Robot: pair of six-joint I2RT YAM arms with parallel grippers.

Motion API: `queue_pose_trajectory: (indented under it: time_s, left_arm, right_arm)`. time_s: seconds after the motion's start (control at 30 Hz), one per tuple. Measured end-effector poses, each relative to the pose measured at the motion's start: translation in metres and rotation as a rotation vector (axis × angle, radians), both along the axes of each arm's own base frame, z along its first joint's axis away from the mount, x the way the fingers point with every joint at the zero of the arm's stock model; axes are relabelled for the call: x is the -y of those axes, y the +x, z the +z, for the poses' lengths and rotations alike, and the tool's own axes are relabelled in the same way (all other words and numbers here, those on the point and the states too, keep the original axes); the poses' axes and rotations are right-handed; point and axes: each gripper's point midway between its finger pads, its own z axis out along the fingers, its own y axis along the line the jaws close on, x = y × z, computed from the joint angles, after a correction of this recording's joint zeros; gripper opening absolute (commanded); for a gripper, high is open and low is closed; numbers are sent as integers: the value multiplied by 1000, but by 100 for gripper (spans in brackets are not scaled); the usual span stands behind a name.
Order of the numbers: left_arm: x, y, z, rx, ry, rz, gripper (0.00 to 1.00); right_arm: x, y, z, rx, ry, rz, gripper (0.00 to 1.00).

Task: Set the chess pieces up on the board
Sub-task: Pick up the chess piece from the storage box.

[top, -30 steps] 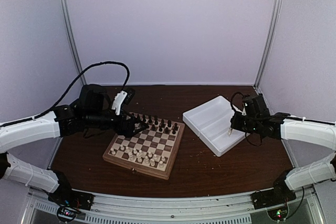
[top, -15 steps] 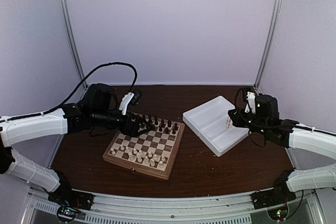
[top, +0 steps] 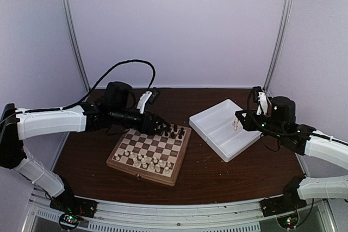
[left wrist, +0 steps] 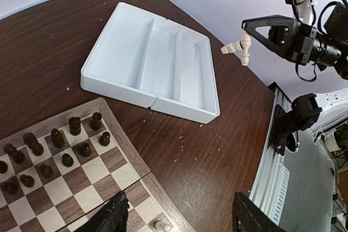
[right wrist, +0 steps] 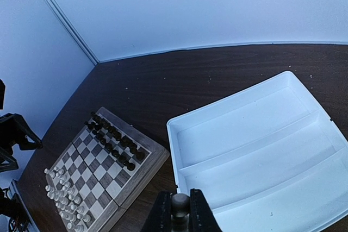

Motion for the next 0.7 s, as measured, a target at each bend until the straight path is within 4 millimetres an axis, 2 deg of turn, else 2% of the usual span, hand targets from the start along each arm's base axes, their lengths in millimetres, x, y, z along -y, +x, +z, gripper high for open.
queue_pose_trajectory:
  time_s: [0.33, 0.5, 0.57, 0.7]
  left_arm:
    - [39, 0, 2, 7, -36, -65, 65]
    - [47, -1, 0, 28, -45, -91, 70]
    - [49, 0, 4, 68, -55, -108, 75]
    - [54, -3, 12, 197, -105, -174, 75]
  right_arm:
    - [-8, -5, 3, 3, 17, 51, 0]
    - [-13, -9, 2, -7, 26, 88, 0]
    - [-16, -12, 1, -18, 29, 114, 0]
    - [-24, -19, 6, -37, 42, 172, 0]
